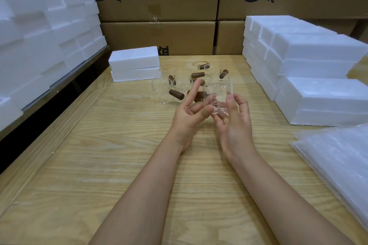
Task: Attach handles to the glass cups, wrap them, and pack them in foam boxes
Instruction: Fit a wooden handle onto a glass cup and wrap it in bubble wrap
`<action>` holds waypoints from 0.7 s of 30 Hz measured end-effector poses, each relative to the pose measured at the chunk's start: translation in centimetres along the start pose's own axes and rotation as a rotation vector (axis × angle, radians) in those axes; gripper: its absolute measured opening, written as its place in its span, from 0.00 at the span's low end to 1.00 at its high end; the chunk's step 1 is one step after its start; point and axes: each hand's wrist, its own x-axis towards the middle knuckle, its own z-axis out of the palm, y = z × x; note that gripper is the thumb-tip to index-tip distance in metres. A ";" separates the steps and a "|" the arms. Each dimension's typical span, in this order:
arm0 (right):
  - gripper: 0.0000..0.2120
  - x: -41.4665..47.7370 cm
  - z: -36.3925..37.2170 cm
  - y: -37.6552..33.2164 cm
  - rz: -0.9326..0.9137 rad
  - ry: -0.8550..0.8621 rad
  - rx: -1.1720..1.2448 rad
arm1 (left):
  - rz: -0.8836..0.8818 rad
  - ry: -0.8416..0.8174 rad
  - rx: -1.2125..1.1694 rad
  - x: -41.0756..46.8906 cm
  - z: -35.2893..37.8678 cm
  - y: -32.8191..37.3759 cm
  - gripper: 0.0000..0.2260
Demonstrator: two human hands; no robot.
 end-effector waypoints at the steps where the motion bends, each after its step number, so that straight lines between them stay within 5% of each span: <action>1: 0.19 0.1 -0.1 0.0 0.025 0.010 0.024 | 0.011 0.010 -0.002 0.0 -0.1 -0.1 0.41; 9: 0.15 0.7 -0.8 0.2 0.133 0.055 0.039 | 0.122 0.092 0.185 0.4 -0.2 -0.9 0.30; 14: 0.32 0.5 -0.5 0.3 0.060 0.006 -0.061 | 0.172 0.127 0.244 0.4 0.3 -1.0 0.29; 18: 0.20 0.3 -0.6 0.2 0.037 0.012 -0.069 | 0.230 0.112 0.360 0.0 0.7 -1.0 0.32; 21: 0.23 0.6 -0.6 0.2 0.030 0.036 0.015 | 0.374 0.099 0.581 -0.4 1.0 -1.0 0.37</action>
